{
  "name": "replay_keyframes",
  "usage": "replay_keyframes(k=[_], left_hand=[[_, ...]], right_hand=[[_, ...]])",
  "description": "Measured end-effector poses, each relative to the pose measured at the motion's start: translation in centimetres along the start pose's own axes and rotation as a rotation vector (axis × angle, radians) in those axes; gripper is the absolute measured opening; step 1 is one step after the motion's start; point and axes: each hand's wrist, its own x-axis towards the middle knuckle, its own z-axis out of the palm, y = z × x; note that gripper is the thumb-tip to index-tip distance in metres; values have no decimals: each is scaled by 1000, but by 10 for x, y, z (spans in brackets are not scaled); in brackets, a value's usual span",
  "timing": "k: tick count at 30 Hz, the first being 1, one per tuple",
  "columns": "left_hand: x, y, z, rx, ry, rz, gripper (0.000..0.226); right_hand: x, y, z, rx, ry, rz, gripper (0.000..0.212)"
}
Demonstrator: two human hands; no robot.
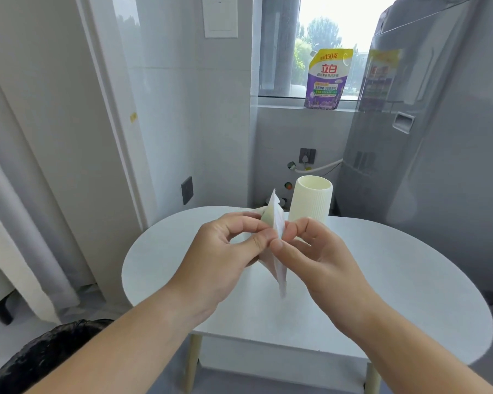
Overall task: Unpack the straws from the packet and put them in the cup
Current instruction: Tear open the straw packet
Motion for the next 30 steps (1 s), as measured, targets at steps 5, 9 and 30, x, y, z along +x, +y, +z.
replay_keyframes(k=[5,9,30], left_hand=[[1,-1,-4,15,8,-11,9],[0,-1,-2,125,62,49,21],[-7,-1,3,411,181,144,12]], right_hand=[[-1,1,6,-71,27,-54,19],[-2,0,11,-138,67,-64,23],[-1,16,12,-409,288,-134,12]])
